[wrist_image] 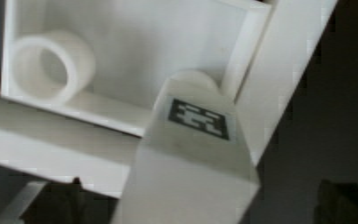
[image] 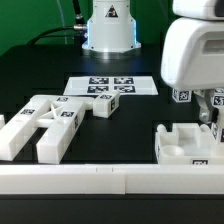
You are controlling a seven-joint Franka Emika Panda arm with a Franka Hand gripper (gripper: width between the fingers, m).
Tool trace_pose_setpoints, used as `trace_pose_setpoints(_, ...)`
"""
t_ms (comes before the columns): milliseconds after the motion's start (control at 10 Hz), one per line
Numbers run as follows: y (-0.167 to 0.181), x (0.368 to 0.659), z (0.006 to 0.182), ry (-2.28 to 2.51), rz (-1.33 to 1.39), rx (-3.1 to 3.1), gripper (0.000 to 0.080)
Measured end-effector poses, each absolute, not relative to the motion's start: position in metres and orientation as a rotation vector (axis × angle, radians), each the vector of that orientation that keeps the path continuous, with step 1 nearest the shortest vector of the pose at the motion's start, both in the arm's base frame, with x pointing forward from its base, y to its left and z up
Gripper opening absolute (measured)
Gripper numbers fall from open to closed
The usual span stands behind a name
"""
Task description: Assemble chair
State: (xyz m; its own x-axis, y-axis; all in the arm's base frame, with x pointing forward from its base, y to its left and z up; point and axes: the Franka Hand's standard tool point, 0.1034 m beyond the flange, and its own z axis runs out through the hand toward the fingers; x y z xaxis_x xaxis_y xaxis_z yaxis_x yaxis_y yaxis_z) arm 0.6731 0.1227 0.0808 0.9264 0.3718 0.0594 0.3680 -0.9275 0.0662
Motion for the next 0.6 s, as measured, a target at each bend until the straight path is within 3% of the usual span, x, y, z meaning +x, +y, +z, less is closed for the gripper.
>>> trace_pose_setpoints(600, 0.1207, 0.6747, 0.0793, 1.193, 0.069, 2.826, 0.0649)
